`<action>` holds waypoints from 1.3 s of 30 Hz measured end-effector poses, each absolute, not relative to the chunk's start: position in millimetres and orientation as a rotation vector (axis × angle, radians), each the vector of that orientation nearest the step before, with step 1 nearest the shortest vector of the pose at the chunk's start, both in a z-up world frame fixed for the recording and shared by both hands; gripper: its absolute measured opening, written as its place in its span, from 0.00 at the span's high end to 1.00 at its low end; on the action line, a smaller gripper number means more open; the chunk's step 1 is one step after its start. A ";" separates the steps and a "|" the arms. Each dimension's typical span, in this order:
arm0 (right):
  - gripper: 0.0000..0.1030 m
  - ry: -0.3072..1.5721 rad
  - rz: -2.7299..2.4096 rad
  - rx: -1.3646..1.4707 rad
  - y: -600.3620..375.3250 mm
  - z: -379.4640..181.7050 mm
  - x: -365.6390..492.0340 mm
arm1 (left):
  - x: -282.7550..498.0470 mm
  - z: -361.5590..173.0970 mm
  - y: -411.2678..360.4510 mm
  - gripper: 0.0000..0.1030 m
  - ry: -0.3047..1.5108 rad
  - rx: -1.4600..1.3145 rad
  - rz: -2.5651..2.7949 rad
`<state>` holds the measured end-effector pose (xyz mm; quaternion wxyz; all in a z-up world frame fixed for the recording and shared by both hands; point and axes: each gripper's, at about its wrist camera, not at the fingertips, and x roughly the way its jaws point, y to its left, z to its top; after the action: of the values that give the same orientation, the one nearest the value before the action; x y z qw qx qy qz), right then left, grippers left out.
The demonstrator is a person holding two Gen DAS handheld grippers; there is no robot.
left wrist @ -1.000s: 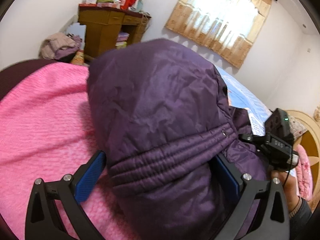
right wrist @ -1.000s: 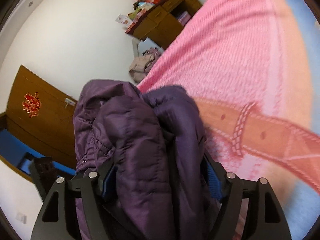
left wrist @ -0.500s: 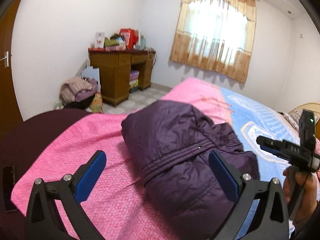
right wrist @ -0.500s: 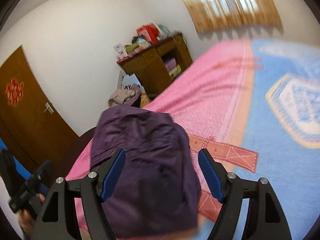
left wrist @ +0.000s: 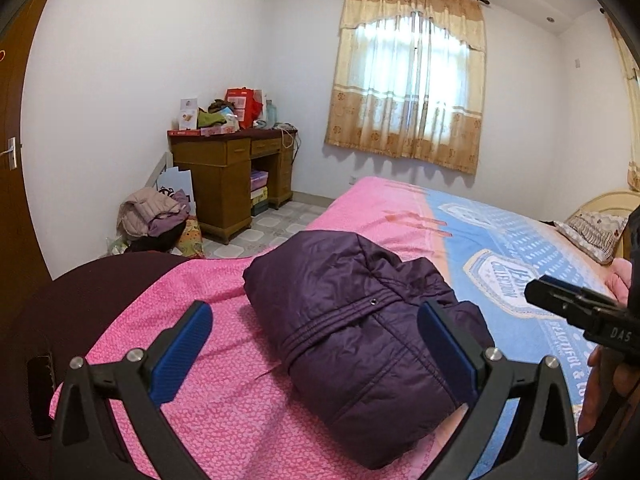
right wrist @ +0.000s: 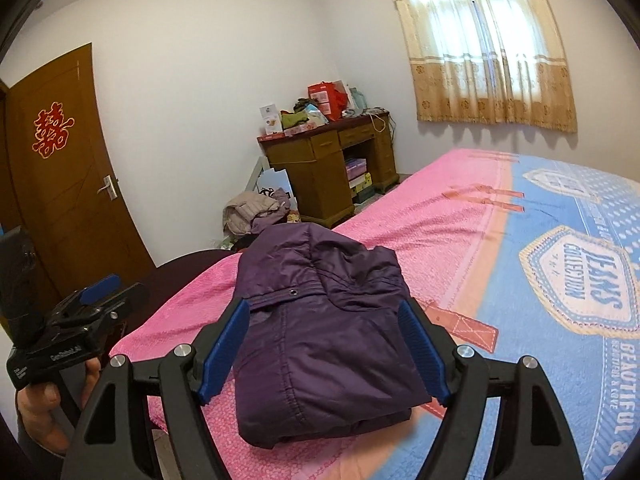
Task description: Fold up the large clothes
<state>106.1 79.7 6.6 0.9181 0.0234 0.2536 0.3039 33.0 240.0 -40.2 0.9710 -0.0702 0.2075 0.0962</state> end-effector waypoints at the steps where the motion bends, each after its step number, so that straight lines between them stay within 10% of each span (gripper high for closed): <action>1: 0.25 0.520 0.623 0.039 81.8 6.9 104.5 | 34.0 -41.0 240.2 0.00 0.422 -0.142 0.195; 39: 0.25 0.487 0.647 0.012 87.2 9.3 86.4 | 30.9 -42.9 243.9 0.00 0.420 -0.143 0.210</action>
<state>86.4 87.2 9.3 0.9191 0.0056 0.2367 0.3149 30.9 243.9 -42.9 0.9701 -0.0707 0.2078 0.1038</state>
